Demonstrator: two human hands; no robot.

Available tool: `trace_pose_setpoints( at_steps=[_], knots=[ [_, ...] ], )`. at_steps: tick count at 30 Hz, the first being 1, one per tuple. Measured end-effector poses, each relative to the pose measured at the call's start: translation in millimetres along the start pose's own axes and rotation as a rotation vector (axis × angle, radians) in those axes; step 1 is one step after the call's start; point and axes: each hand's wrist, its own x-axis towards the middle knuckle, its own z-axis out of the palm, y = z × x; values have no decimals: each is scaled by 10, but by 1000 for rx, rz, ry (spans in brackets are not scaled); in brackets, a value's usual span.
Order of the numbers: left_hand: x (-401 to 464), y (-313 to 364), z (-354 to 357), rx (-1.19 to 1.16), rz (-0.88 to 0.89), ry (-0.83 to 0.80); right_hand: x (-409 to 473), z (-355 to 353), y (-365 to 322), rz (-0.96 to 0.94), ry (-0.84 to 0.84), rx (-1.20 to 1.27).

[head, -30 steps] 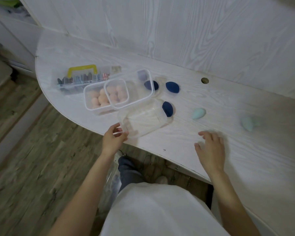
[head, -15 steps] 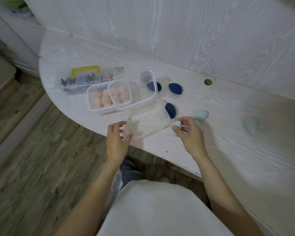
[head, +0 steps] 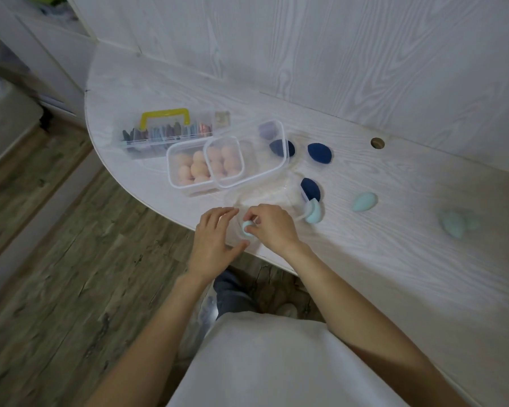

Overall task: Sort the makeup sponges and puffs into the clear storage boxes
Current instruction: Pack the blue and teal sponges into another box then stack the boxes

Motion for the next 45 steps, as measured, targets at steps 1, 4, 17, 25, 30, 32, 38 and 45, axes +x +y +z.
trace_pose_setpoints(
  at_steps=[1, 4, 17, 25, 30, 32, 38, 45],
  knots=[
    [19, -28, 6, 54, 35, -30, -4, 7, -3, 5, 11, -5],
    [72, -12, 20, 162, 109, -115, -20, 26, -25, 53, 80, 11],
    [192, 43, 6, 248, 192, -122, -200, -584, 810, 498, 430, 60],
    [201, 13, -58, 271, 222, -214, -356, -689, 742, 401, 476, 346],
    [183, 30, -80, 208, 148, -263, -355, -593, 427, 99, 450, 87],
    [178, 15, -80, 189, 135, -271, -341, -568, 364, 0, 481, -95],
    [184, -103, -74, 77, 104, -246, -253, -420, 175, -229, 260, 59],
    [391, -188, -275, 52, 196, -433, -96, -127, 278, -147, 98, 12]
  ],
)
